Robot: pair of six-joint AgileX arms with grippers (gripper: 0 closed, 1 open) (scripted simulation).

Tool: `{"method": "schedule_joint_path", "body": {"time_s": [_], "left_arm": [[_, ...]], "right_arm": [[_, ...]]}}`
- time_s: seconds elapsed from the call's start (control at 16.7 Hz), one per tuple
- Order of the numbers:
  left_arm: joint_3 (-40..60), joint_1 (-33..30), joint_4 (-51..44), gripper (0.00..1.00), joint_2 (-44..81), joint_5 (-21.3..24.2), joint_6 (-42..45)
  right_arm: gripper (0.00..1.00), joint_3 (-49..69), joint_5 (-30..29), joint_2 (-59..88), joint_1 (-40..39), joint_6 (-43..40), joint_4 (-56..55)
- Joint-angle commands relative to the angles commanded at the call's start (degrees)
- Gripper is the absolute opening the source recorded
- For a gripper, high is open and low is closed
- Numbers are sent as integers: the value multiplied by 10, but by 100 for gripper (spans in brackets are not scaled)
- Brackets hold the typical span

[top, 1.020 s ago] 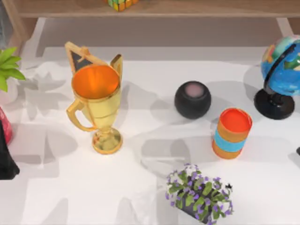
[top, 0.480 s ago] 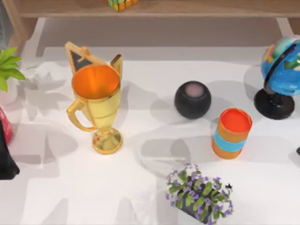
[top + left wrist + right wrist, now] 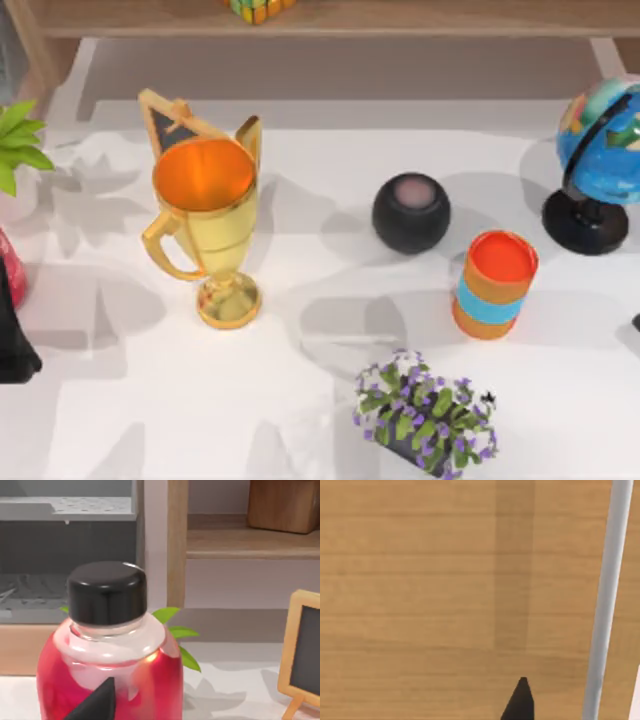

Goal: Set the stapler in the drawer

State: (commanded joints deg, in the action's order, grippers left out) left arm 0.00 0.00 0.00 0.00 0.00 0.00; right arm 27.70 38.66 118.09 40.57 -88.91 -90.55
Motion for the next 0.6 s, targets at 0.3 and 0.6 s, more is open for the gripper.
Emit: {"method": "schedule_joint_path", "body": {"time_s": [0.3, 0.6], "left_arm": [[0, 0, 0, 100, 0, 0, 0], [0, 0, 0, 100, 0, 0, 0]], "right_arm": [[100, 0, 0, 0, 0, 0, 0], [100, 0, 0, 0, 0, 0, 0]]}}
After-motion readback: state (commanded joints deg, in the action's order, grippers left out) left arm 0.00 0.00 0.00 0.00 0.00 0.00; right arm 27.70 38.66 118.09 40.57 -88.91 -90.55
